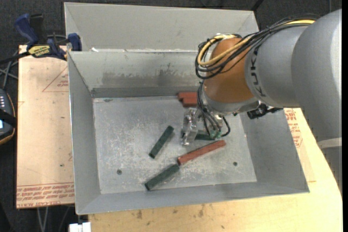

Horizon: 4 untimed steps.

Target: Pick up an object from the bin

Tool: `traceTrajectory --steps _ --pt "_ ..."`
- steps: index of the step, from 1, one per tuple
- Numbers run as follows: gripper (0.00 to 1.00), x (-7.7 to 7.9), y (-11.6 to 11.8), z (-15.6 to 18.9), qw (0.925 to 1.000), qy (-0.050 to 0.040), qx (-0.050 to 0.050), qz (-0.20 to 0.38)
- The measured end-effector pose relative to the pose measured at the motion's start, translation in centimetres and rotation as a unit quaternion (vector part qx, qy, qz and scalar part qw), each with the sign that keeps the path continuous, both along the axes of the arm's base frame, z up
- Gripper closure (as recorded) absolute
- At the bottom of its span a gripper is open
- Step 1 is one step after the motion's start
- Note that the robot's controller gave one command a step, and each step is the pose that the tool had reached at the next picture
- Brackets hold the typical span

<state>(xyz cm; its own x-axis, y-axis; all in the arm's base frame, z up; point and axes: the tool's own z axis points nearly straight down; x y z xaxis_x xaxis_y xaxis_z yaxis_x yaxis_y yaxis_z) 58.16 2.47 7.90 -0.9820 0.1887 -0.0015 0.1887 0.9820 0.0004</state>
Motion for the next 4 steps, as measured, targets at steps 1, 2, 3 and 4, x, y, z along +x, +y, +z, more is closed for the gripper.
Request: traceTrajectory --steps 1,2,3,4 --pt "1.0 4.2 -2.1 1.2 0.9997 0.0007 0.001 -0.024" --pt "1.0 4.6 -4.8 0.7 0.9998 -0.0018 0.0 0.018" --pt "1.0 3.8 -4.5 4.9 0.9993 0.004 0.0 0.037" --pt "1.0 5.2 -5.8 12.7 0.9998 0.0 0.0 0.018"
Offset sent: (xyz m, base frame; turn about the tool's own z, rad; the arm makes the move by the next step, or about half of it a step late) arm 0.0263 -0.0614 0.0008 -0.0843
